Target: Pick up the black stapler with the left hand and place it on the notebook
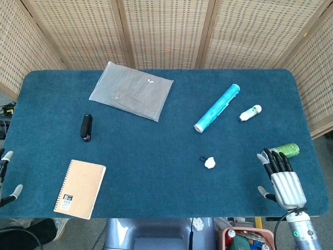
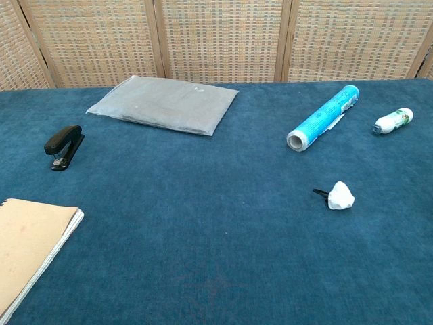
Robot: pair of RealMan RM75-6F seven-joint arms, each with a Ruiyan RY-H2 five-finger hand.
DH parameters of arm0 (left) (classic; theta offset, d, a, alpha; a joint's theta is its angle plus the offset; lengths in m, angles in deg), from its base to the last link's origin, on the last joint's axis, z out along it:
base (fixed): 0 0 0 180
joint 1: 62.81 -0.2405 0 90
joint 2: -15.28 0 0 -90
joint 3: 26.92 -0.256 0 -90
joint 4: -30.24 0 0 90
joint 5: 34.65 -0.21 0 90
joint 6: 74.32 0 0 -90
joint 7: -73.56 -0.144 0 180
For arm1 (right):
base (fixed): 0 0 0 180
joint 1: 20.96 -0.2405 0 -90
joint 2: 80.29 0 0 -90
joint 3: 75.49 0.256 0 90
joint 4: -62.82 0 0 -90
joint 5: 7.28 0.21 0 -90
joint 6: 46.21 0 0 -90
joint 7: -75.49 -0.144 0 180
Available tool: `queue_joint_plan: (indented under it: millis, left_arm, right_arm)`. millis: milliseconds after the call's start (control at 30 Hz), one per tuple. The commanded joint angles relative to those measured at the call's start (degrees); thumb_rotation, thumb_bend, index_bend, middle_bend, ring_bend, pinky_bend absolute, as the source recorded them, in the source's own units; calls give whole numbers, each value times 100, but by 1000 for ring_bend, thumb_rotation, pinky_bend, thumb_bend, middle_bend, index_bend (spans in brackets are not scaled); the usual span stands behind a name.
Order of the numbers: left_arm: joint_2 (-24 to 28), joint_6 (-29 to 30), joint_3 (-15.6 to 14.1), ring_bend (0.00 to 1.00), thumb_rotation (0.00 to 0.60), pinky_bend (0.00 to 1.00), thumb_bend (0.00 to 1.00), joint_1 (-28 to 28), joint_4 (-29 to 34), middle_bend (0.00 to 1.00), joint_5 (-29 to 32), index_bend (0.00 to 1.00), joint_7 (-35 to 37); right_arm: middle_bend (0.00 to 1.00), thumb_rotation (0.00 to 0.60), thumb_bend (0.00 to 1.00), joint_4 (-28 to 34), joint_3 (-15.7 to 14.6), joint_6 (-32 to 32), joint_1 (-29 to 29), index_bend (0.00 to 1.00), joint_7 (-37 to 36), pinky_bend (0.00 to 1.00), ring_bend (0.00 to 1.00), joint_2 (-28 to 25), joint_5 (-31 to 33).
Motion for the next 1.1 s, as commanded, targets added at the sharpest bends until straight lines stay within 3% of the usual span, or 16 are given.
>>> queue_joint_plan:
  millis: [33,1100]
  left_arm:
    - [-1,17,-3,0,600,0,265,-6,6,0,-12,47,-13]
    - [-3,-63,76,0,600,0,265,87,-76,0,-7,60,141]
  right_arm:
    - [0,600,172,-6,2,13,4,0,-23,0,0,-8,-8]
    - [0,600,172,-70,35,11,16,0,-137,0,0,-29,81]
